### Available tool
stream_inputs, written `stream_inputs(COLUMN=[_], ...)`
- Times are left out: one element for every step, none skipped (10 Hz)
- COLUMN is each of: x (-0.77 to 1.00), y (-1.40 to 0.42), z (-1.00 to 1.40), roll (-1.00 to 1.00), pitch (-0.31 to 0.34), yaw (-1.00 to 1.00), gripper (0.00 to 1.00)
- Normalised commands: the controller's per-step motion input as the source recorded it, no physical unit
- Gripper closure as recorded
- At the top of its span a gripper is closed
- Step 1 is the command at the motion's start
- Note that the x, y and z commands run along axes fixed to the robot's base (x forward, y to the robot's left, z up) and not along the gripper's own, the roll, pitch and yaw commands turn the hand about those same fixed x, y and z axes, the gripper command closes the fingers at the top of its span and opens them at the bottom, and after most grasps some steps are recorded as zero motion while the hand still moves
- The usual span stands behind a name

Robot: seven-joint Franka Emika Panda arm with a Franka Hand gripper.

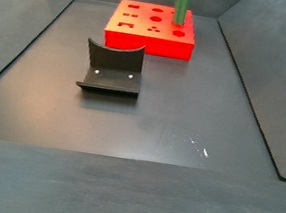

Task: Insert the star object.

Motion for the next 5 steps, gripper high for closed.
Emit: stream_inputs(x=[-0.01, -0.1, -0.08, 0.0, 0.0], y=[0.0, 0.0, 0.0, 0.0, 0.0], z=[-0.75, -0.75, -0.87, 0.0, 0.0], roll=[0.07, 0.07, 0.04, 0.01, 0.0], pitch=[0.169, 0.157, 0.11, 0.0, 0.0], yaw=[-0.21, -0.13, -0.15, 0.0, 0.0], gripper=[1.0, 1.0, 1.0, 1.0, 1.0])
